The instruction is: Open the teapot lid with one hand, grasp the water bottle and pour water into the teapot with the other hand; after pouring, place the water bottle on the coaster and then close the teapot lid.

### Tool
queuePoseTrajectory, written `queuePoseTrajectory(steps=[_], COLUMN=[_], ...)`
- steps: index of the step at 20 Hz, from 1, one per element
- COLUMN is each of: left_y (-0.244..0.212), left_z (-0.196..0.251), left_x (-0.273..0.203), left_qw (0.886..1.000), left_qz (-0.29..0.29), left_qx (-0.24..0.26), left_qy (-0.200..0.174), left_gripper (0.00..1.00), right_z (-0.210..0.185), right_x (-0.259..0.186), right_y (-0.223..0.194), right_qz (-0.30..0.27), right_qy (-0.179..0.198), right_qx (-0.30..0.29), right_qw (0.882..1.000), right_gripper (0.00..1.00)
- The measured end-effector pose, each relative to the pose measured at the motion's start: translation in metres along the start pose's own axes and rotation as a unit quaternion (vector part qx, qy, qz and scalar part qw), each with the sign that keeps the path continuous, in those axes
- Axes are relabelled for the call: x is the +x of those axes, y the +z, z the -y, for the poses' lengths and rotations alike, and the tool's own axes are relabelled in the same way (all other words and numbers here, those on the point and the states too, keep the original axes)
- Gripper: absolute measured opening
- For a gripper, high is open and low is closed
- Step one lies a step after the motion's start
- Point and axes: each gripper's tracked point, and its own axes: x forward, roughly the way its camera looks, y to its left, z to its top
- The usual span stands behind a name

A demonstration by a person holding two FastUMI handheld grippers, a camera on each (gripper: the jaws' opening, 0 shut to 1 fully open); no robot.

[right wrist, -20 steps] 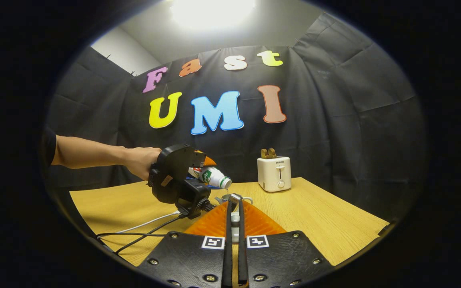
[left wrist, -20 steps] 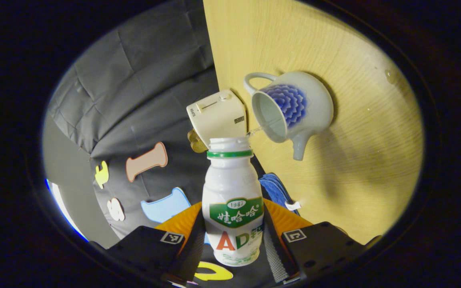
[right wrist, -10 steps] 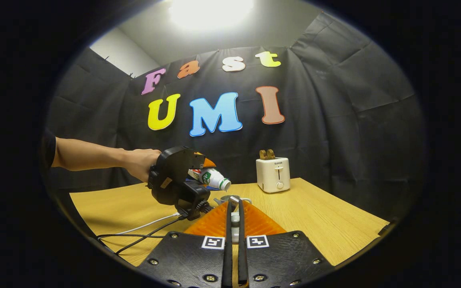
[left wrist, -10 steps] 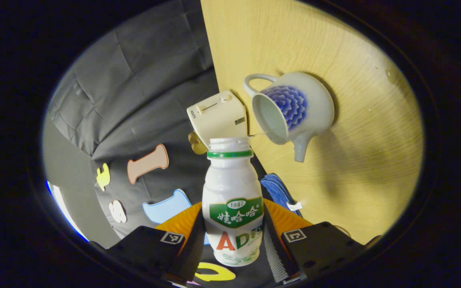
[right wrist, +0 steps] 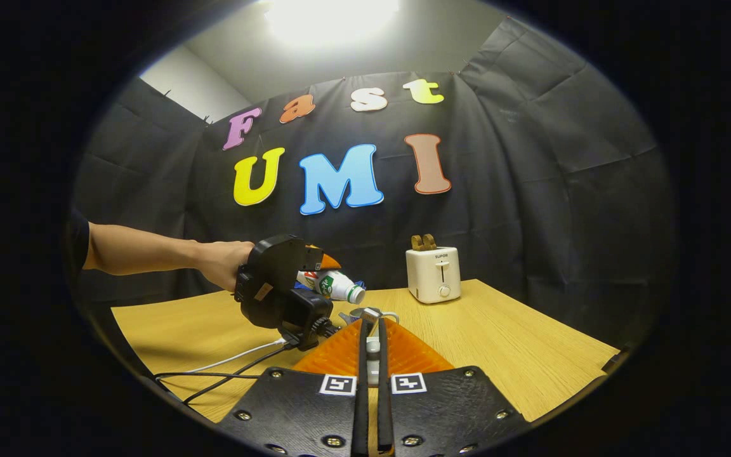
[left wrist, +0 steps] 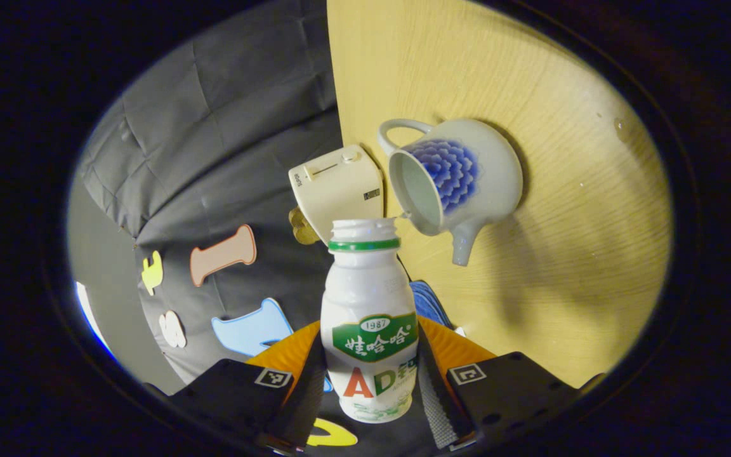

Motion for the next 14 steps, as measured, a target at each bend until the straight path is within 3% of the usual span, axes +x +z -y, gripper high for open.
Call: queuePoseTrajectory(steps=[3, 4, 5, 10, 11, 12, 14], left_y=[0.002, 0.004, 0.006, 0.005, 0.003, 0.003, 0.001], left_z=[0.002, 0.004, 0.007, 0.021, 0.025, 0.028, 0.029], left_x=[0.000, 0.000, 0.001, 0.002, 0.002, 0.001, -0.002], left_qw=[1.000, 1.000, 0.999, 0.994, 0.992, 0.989, 0.973], left_qz=[0.005, 0.009, 0.015, 0.024, 0.024, 0.028, 0.044], left_qx=[-0.012, -0.022, -0.040, -0.103, -0.120, -0.143, -0.222], left_qy=[-0.004, -0.004, -0.007, -0.017, -0.025, -0.029, -0.030], left_gripper=[0.75, 0.80, 0.75, 0.75, 0.80, 0.75, 0.81], right_z=[0.002, 0.003, 0.003, 0.005, 0.006, 0.007, 0.008], right_x=[-0.002, -0.003, -0.005, -0.006, -0.006, -0.005, -0.005], right_y=[0.001, 0.005, 0.009, 0.015, 0.014, 0.014, 0.013], right_qz=[0.001, 0.006, 0.013, 0.025, 0.024, 0.023, 0.020], right_qy=[-0.002, -0.005, -0.007, -0.012, -0.013, -0.015, -0.016], right_qx=[0.003, 0.004, 0.004, 0.002, 0.001, 0.002, 0.007], right_qw=[1.000, 1.000, 1.000, 1.000, 1.000, 1.000, 1.000], right_gripper=[0.06, 0.06, 0.06, 0.06, 0.06, 0.06, 0.06])
